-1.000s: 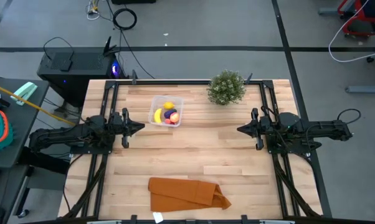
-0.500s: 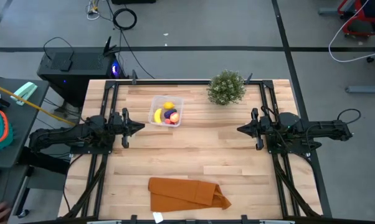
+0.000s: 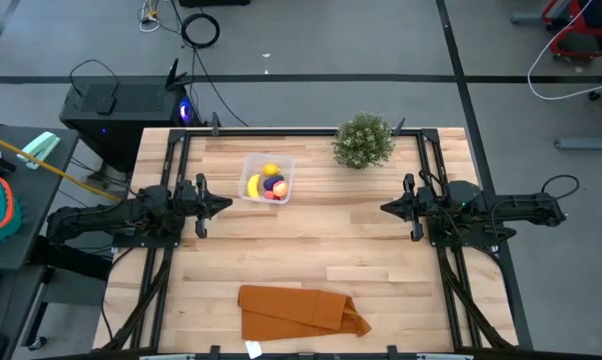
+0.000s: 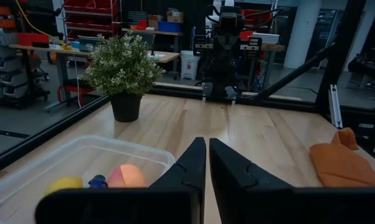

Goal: Pick and placing Produce into tupperware
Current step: Return to Home Position

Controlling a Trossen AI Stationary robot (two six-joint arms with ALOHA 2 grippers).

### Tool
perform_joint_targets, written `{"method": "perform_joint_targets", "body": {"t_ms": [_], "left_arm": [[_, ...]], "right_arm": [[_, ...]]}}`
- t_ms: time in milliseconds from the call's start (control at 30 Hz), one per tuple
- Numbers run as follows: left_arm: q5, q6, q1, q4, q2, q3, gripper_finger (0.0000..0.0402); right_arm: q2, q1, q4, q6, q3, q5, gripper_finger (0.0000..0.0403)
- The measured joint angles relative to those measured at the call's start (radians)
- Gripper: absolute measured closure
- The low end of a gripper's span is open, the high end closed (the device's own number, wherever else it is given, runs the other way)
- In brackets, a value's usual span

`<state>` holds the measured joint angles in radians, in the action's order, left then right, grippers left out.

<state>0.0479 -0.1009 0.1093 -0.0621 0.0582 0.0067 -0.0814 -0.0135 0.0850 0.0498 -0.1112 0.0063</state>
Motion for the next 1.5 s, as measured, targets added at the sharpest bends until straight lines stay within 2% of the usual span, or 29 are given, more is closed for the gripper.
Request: {"method": "perform_joint_targets", "body": {"t_ms": [433,800,1267,1500], "left_arm": [[0.0,0.0,0.0,0.0,0.0,0.0,0.0362],[0.0,0.0,0.0,0.0,0.0,0.0,0.0376],[0.0,0.0,0.0,0.0,0.0,0.0,0.0361],[0.0,0.0,0.0,0.0,0.0,0.0,0.0367]], "right_arm": [[0.0,0.0,0.0,0.0,0.0,0.0,0.0395],[0.0,0.0,0.0,0.0,0.0,0.0,0.0396],[0.0,0.0,0.0,0.0,0.0,0.0,0.0396],[0.0,0.0,0.0,0.0,0.0,0.0,0.0395]]}}
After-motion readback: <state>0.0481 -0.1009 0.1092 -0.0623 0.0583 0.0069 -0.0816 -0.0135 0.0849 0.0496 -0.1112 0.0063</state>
